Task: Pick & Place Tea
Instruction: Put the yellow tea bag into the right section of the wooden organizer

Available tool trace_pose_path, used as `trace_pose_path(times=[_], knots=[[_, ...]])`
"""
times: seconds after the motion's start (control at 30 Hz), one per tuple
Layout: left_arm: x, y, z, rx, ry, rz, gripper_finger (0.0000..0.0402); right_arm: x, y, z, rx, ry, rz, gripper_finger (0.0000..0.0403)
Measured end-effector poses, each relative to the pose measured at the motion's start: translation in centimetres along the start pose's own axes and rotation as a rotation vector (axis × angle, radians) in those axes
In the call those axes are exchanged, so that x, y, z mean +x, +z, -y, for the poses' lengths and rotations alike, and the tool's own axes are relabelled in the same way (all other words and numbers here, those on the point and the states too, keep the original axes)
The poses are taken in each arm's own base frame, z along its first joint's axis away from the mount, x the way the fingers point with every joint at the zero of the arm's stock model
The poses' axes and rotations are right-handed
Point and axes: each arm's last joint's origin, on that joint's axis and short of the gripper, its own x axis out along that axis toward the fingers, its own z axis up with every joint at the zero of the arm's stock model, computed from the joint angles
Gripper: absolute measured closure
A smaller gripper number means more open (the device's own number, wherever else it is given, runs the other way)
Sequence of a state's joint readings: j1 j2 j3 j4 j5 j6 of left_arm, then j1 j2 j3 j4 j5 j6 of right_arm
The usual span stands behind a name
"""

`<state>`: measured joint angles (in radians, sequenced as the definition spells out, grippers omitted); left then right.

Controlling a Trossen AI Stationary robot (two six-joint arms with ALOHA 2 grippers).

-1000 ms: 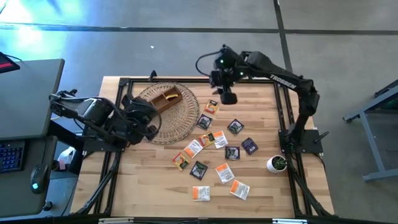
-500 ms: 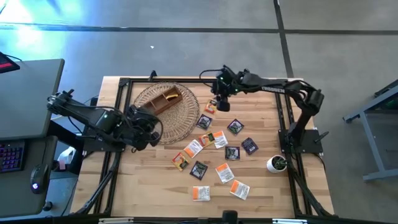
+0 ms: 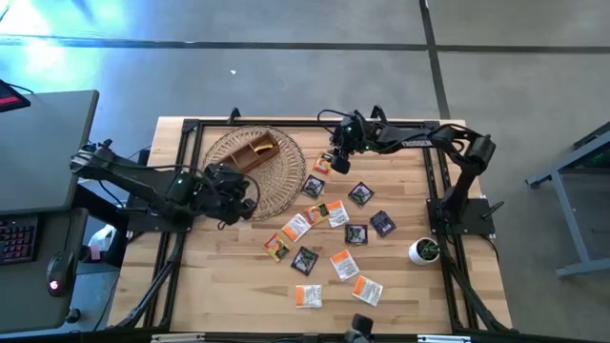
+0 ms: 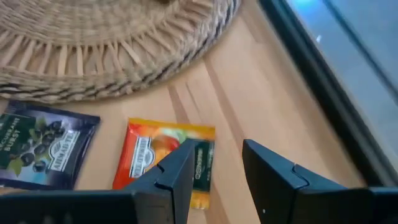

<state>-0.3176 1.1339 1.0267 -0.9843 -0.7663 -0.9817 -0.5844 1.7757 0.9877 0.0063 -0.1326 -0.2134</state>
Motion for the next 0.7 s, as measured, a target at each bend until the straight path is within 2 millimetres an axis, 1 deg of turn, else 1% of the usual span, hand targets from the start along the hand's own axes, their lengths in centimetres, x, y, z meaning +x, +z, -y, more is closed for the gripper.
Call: trace_pose_path(times=[0.07,0.23,0.43,0.5,0.6,0.7], knots=[[0.6,0.2,-0.1,-0.017,-0.009,-0.013,0.0386,0.4,-0.4,0.2,0.036,0.005,-0.019,0.0269],[2.3,1.1,0.3,0.004,-0.071,-0.008,0.0386,1.8,-1.4,0.4,0.051,-0.015,-0.058,0.0269],[3.1,2.2,0.0,0.02,-0.106,-0.005,0.0386,3.6,-3.0,0.4,0.079,-0.025,-0.123,0.0269],[3.3,2.3,-0.1,0.018,-0.109,-0.012,0.0386,3.7,-2.9,0.5,0.083,-0.079,-0.128,0.0269],[3.4,2.4,-0.2,0.013,-0.113,-0.019,0.0386,3.7,-2.9,0.3,0.089,-0.077,-0.132,0.0269],[3.3,2.4,-0.2,0.015,-0.115,-0.021,0.0386,3.8,-2.9,-0.2,0.066,-0.078,-0.14,0.0269]])
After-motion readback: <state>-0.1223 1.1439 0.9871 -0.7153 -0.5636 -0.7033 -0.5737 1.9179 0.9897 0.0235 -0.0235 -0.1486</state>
